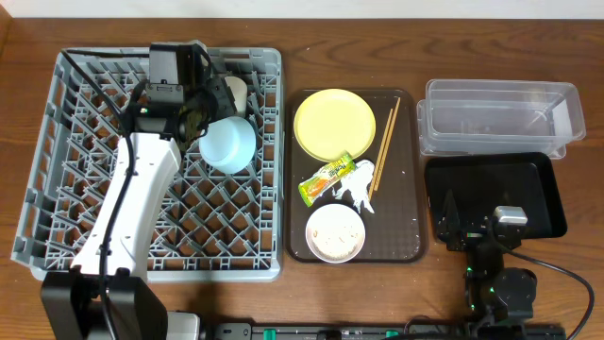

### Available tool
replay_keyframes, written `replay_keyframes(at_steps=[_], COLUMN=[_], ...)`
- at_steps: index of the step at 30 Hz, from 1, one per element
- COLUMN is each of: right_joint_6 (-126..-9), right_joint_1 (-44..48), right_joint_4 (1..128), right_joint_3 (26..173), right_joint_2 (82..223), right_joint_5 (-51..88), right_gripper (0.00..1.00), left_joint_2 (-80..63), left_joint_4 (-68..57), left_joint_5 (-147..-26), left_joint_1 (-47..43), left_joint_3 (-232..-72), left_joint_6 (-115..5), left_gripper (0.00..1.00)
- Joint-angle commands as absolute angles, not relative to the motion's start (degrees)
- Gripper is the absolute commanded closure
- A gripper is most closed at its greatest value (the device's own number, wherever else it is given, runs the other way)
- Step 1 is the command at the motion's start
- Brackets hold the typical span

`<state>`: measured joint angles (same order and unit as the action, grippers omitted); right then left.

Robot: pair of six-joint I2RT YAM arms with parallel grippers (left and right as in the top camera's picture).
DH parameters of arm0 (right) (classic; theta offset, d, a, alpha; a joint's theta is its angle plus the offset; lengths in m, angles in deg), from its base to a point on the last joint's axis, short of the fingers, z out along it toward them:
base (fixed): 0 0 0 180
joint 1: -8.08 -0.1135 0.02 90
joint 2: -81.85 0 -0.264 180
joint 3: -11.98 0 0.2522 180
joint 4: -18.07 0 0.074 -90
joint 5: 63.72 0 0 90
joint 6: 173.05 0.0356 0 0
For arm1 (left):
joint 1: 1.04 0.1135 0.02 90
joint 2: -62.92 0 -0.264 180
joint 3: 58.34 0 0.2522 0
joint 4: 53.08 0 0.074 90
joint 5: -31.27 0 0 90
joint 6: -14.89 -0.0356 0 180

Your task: Sort waste into correct bins and load items into the dishwasher rack

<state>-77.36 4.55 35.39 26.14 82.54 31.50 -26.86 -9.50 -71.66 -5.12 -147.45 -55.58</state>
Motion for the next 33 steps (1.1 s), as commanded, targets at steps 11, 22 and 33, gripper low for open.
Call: replay_keyframes(at_steps=[11,22,33], right_joint_6=[-76.7,-76.7,-76.7], right_joint_1=[4.8,4.8,4.8], right_joint_4=[35.5,35.5,35.5], right_joint_3=[26.1,26.1,26.1], right_joint_2=[82.5,82.5,82.5], right_joint_5=[32.2,32.2,32.2], right_gripper=[0.01,0.01,0.01], left_joint_2=[-27.5,-27.6,-27.8], left_joint_4=[-3.3,3.4,-0.4], left_joint_5=[-66.3,-33.9,-27.6], left_joint_1=[-13.9,-26.6,-28.3], left_joint_3=[-147.7,-147.2,-140.4], left_joint_6=[-56.0,-53.2,-49.7], left_gripper=[0.64,0.33,0.21])
